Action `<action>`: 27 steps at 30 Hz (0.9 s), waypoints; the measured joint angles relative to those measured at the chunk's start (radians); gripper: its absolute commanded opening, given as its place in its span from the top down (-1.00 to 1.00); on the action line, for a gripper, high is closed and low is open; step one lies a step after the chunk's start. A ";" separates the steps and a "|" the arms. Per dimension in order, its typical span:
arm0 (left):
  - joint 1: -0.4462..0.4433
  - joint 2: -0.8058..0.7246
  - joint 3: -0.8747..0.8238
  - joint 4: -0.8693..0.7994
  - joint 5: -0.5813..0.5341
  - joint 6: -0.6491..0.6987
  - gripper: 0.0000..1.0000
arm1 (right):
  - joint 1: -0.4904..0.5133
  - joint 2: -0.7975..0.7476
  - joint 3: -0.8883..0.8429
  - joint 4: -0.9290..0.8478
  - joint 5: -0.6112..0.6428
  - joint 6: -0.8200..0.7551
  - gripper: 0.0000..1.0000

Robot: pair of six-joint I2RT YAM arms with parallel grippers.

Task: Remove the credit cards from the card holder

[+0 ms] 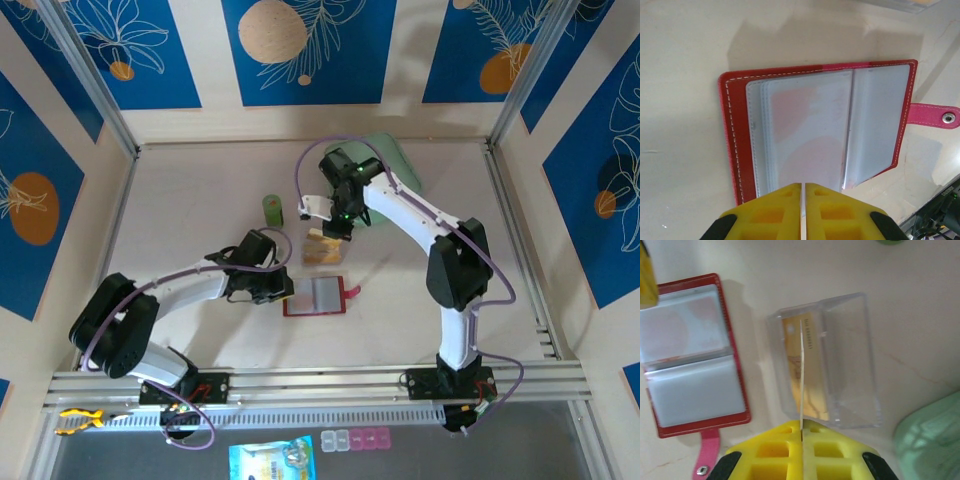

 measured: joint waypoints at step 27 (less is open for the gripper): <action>0.018 -0.019 -0.011 -0.004 -0.008 -0.003 0.77 | -0.009 0.129 0.039 -0.016 0.004 -0.047 0.64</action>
